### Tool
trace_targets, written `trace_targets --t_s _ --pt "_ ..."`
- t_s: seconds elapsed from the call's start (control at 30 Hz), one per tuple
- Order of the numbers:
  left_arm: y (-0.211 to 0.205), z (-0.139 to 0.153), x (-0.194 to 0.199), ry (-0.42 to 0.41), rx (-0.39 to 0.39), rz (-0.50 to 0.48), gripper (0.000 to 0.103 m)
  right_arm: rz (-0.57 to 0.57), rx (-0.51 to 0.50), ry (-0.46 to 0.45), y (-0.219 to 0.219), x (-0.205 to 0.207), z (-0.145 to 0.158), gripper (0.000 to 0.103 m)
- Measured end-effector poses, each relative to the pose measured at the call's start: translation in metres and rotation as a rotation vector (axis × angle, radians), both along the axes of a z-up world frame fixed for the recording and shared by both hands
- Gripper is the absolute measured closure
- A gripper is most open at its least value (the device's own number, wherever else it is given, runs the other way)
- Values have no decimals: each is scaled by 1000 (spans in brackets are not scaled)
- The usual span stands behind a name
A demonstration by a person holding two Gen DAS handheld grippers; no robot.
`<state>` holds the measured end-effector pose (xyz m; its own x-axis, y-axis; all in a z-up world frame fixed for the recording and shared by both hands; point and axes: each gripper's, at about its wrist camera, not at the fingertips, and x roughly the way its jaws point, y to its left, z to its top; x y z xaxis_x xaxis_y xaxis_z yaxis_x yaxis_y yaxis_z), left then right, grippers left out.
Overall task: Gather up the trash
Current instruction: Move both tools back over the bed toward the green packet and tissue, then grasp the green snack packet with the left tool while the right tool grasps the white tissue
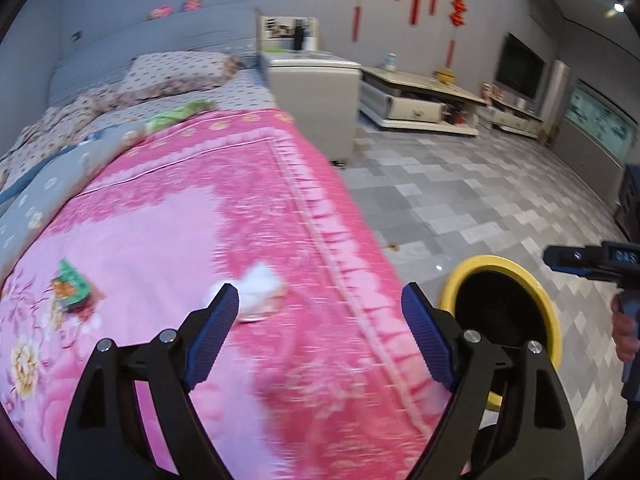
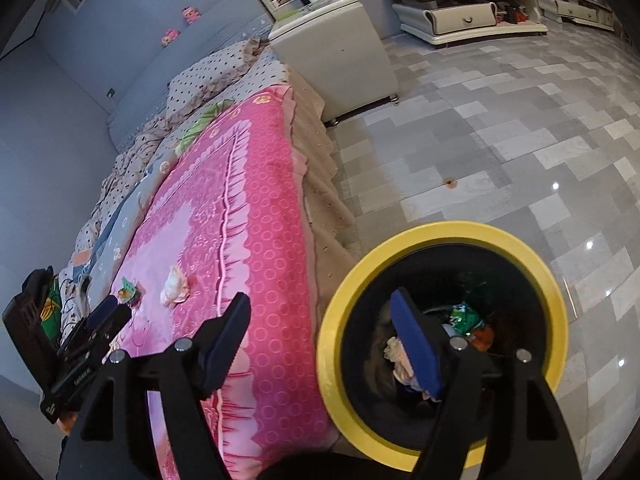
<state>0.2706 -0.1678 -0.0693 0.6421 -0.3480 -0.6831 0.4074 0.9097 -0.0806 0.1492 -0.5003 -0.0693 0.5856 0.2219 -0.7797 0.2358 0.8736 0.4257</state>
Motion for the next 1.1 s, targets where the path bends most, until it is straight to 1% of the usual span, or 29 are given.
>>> trace_targets --t_s 0.1,0.3,0.47,0.53,0.63,0.73,0.9,1.0,1.1 --pt "47 -1 18 0 8 84 23 60 6 2 34 17 -1 34" --pt "142 -6 56 14 27 283 22 164 29 1 98 54 -4 30" --pt "200 -13 75 34 38 421 20 231 30 17 146 81 -15 29" --pt "222 -16 84 40 31 474 20 247 30 24 162 92 -21 28" --pt "248 -26 97 66 4 547 20 259 16 29 182 105 -31 28" --pt "266 -36 109 88 -13 596 20 269 5 41 197 117 -41 26" --pt "284 -54 129 108 -3 665 20 288 -28 57 216 136 -55 25" --pt "291 -66 141 137 -18 682 20 301 -39 62 224 145 -62 25" --pt "290 -79 153 157 -12 678 20 317 -60 64 233 153 -66 25"
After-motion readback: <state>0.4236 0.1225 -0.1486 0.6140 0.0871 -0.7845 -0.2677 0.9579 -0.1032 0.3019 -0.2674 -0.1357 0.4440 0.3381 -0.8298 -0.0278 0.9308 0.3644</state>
